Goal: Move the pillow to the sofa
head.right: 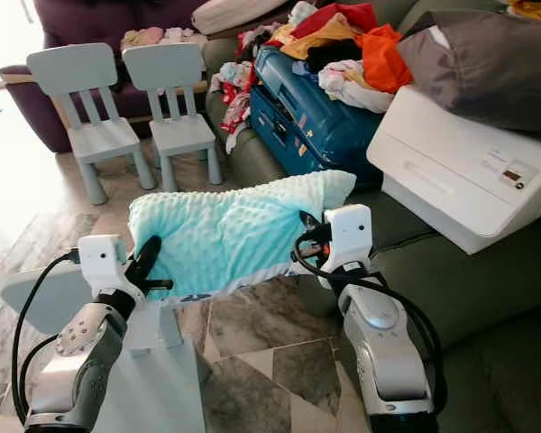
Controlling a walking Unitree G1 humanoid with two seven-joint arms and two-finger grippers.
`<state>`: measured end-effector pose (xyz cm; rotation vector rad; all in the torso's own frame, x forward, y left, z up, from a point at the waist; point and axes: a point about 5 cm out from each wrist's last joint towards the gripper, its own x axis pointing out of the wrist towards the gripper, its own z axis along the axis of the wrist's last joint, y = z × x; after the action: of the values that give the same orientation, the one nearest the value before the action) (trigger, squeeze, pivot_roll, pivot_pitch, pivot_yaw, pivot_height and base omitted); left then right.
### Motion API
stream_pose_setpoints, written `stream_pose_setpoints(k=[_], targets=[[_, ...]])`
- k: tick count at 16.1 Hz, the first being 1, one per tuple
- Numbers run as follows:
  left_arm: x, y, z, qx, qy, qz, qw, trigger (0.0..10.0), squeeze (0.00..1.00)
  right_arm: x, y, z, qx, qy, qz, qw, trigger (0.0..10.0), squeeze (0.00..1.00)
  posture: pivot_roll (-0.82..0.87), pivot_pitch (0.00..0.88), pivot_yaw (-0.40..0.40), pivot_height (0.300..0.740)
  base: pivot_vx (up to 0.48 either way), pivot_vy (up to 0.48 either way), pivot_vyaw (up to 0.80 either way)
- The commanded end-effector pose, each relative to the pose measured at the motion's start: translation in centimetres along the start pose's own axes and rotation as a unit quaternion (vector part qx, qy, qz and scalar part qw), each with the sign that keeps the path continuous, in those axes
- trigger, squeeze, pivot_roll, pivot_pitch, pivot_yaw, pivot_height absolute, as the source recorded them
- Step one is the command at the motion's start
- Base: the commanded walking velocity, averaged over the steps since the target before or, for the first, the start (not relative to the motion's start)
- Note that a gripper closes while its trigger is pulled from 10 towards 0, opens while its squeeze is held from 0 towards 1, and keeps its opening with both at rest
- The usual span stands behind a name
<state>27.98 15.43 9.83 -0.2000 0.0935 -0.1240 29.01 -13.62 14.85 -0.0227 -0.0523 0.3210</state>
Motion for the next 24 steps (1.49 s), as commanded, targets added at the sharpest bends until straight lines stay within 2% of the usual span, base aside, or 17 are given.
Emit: stream_pose_setpoints(k=[1,24], targets=[[-0.13,-0.17,0.45,-0.001,-0.008,0.000,1.000,10.0,0.00,-0.01,0.12,0.61,-0.002,-0.010,0.004,1.000,10.0,0.00,-0.18,0.012,-0.019,0.740,0.000,0.000,0.00],[0.03,0.01,0.57,-0.003,-0.003,0.006,1.000,10.0,0.00,0.22,0.18,0.63,0.001,-0.010,0.004,1.000,10.0,0.00,-0.18,0.009,-0.018,0.740,-0.336,0.000,0.00]])
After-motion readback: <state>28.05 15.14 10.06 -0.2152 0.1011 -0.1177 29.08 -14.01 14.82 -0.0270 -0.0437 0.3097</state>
